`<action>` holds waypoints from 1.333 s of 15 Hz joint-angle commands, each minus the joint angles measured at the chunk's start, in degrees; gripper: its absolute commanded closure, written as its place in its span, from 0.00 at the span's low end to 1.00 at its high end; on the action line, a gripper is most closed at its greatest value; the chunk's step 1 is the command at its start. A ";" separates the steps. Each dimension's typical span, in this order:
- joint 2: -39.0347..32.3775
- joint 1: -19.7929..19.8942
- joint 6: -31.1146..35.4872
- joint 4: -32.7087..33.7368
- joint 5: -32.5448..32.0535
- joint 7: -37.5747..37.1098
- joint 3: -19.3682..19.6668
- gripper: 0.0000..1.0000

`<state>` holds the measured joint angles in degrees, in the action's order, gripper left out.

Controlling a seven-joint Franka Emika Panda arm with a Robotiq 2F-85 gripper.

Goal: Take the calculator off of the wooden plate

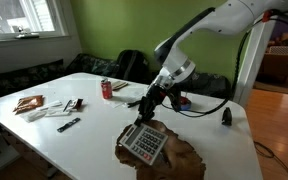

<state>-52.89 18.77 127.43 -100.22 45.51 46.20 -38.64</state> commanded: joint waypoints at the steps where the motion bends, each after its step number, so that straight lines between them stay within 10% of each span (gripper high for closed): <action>1: 0.06 -0.03 -5.57 1.71 9.72 4.42 2.85 0.95; 11: 12.16 -7.83 6.01 -1.87 45.00 32.30 18.11 0.95; 12: 11.41 -4.15 10.72 -2.13 46.22 35.14 13.16 0.95; 14: 11.74 -11.54 5.00 0.39 48.53 33.02 22.54 0.85; 20: 10.23 -16.33 6.12 3.37 68.33 43.06 27.30 0.96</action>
<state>-41.21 5.70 136.35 -99.09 104.31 85.22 -15.39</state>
